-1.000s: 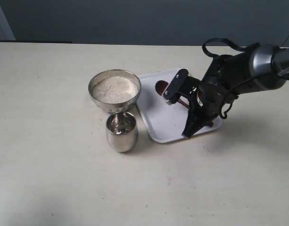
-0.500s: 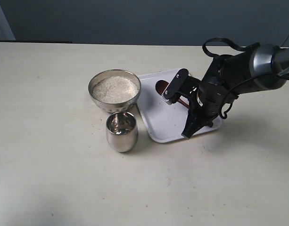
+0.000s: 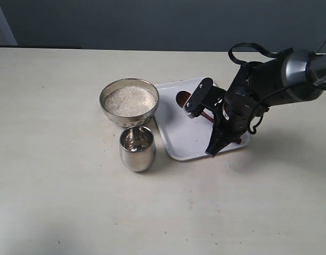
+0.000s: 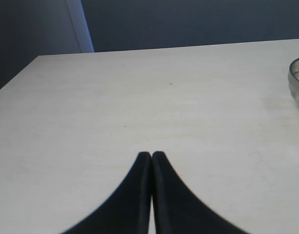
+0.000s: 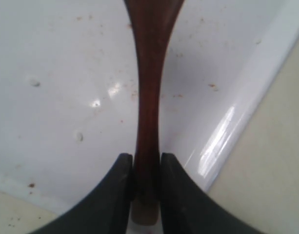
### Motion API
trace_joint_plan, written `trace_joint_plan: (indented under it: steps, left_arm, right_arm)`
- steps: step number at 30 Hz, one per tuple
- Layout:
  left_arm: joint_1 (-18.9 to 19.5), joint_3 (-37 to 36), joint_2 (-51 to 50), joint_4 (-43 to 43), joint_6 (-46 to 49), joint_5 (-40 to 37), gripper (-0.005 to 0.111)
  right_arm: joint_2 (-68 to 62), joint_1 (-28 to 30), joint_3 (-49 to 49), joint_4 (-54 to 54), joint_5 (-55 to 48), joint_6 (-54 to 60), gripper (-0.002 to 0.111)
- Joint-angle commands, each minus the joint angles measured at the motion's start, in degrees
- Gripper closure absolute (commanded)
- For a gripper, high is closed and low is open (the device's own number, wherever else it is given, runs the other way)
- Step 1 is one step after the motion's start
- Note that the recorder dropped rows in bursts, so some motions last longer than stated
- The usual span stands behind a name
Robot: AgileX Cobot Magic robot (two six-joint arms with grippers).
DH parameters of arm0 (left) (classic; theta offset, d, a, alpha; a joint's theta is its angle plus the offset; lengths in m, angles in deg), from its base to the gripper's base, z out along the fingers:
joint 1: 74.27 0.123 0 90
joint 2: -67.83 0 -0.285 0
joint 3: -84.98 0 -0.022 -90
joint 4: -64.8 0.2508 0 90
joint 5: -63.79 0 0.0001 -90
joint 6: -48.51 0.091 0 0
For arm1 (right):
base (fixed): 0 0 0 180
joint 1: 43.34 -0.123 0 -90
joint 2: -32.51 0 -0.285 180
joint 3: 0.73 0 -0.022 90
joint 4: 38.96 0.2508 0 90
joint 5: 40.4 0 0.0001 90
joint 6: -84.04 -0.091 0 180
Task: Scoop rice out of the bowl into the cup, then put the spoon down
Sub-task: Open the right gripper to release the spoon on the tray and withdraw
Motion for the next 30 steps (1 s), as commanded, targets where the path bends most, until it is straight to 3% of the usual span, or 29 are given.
trace_joint_plan:
  steps: [1,5,7,10,13,15,21,30]
  left_arm:
    - [-0.1,0.48,-0.06,-0.01,-0.15,0.6,0.106]
    - [-0.1,0.48,-0.06,-0.01,-0.15,0.6,0.106]
    - [-0.1,0.48,-0.06,-0.01,-0.15,0.6,0.106]
    - [-0.1,0.48,-0.06,-0.01,-0.15,0.6,0.106]
    - [-0.1,0.48,-0.06,-0.01,-0.15,0.6,0.106]
    - [-0.1,0.48,-0.06,-0.01,-0.15,0.6,0.106]
    - [-0.1,0.48,-0.06,-0.01,-0.15,0.6,0.106]
    - [-0.1,0.48,-0.06,-0.01,-0.15,0.6,0.106]
  right_arm:
    - [0.17,0.19,0.17,-0.03,-0.43,-0.09,0.109]
    - [0.17,0.19,0.17,-0.03,-0.45,-0.09,0.108]
    - [0.17,0.19,0.17,0.2,-0.45,-0.09,0.1]
    - [0.17,0.19,0.17,0.2,-0.45,-0.09,0.077]
    - [0.27,0.19,0.17,0.04,-1.08,-1.15,0.046]
    - [0.56,0.19,0.17,-0.2,-1.5,-2.83,0.04]
    - [4.76,0.19,0.17,-0.2,-4.88,-4.02,0.054]
    - [19.92,0.19,0.17,-0.2,-20.06,-4.02,0.106]
